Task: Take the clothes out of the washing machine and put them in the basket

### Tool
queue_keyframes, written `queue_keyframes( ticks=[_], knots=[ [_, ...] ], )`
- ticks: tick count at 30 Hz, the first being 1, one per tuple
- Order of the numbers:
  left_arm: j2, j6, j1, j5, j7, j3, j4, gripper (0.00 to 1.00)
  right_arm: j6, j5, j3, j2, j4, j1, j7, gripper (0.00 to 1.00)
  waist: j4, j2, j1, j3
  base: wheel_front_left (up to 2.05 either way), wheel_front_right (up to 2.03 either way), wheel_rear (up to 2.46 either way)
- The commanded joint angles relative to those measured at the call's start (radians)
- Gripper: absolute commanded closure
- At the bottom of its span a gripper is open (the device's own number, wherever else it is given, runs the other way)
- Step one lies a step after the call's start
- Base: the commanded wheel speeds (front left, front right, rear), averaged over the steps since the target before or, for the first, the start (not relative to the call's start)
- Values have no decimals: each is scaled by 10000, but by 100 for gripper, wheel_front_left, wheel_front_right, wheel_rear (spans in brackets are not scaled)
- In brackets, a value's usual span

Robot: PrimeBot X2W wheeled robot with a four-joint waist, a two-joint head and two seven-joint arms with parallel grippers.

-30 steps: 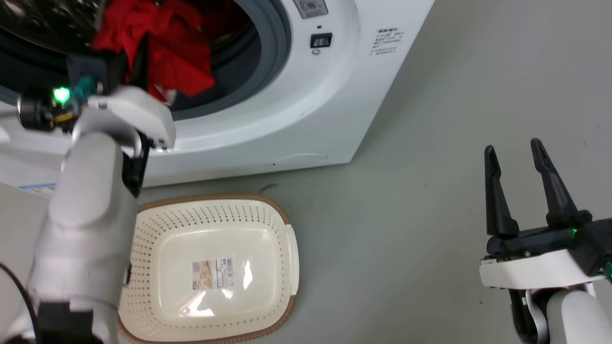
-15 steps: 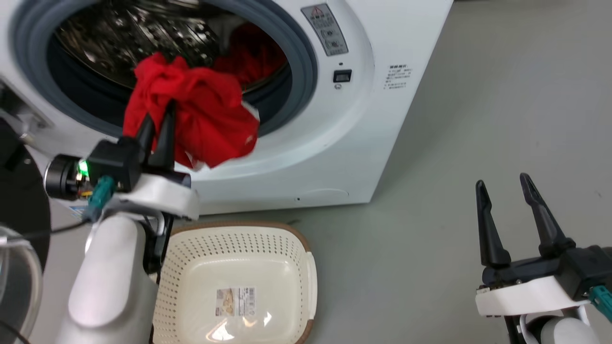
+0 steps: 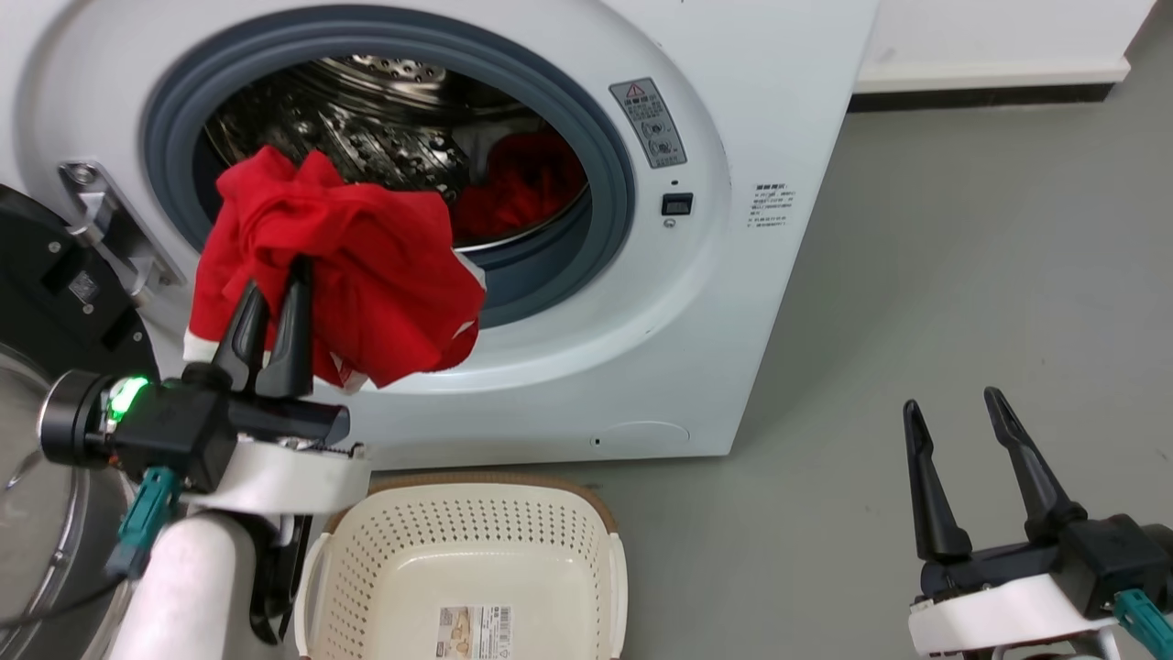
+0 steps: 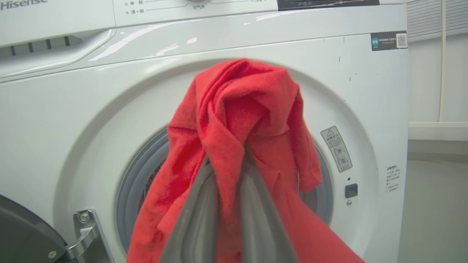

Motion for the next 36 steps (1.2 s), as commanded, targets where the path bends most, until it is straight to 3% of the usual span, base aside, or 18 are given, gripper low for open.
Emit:
queue_keyframes(
  ticks=[1, 11, 20, 26, 36],
  knots=[
    [50, 54, 160, -8, 35, 18, -194, 100, -7, -24, 3, 17, -24, 131, -21, 0, 41, -1, 2, -104, 0, 0, 0],
    [175, 179, 1397, 58, 565, -179, -1983, 100, -7, -28, 2, 17, -183, 350, -21, 0, 135, -1, 2, -340, 0, 0, 0],
    [12, -75, 2192, -81, 699, -902, -1581, 100, -7, -38, -58, 17, -436, -4, -21, 0, 185, -1, 2, 277, 0, 0, 0],
    [-296, -291, 2079, -129, 432, -1525, 1, 100, -7, -77, -81, 17, -645, -473, -21, 0, 139, -1, 2, 1168, 0, 0, 0],
    [-553, -669, 246, -88, -124, -1996, 4521, 100, -7, -48, -117, 17, -1013, -1715, -21, 0, -300, -1, 2, 3358, 0, 0, 0]
  ],
)
